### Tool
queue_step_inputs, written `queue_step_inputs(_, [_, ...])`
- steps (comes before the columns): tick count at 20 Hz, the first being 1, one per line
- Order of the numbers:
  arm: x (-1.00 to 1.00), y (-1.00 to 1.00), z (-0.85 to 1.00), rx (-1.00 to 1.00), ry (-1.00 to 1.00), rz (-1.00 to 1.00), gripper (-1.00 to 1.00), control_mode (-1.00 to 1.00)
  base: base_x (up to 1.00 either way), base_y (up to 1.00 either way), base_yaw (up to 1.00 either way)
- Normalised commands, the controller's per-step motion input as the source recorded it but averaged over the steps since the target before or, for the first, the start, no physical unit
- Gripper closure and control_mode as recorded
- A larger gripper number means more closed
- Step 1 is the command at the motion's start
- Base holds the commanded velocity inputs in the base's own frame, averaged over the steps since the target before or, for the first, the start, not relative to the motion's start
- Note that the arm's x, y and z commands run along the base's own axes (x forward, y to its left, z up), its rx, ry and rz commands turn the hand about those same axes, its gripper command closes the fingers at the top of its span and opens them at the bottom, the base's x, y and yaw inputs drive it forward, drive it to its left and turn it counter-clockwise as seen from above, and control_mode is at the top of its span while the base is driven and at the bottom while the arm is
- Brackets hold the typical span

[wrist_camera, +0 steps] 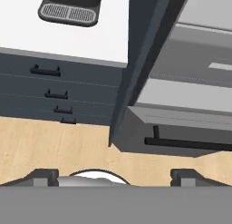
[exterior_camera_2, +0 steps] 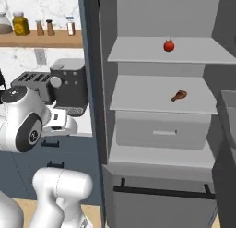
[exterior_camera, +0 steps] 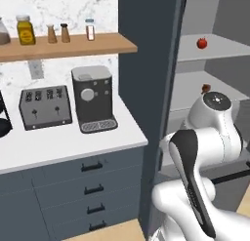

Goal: Place one tomato and one chicken drumstick in each tupperware on the nearby counter, to pack two identical lunches.

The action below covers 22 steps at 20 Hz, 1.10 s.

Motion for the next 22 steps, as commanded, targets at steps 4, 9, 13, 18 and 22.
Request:
queue_step_inputs(4, [0.0,0.0,0.0,0.0,0.0,0.0,-1.0,1.0,0.14,-1.0,0.0])
queue_step_inputs(9, [0.0,0.0,0.0,0.0,0.0,0.0,-1.0,1.0,0.35,-0.79,-0.02])
queue_step_inputs(13, [0.0,0.0,0.0,0.0,0.0,0.0,-1.0,1.0,0.46,-0.51,-0.03])
queue_step_inputs(18, [0.0,0.0,0.0,0.0,0.0,0.0,-1.0,1.0,0.68,-0.02,-0.07])
queue_step_inputs(22, [0.33,-0.08,0.0,0.0,0.0,-0.04,-1.0,-1.0,0.37,-0.01,-0.03])
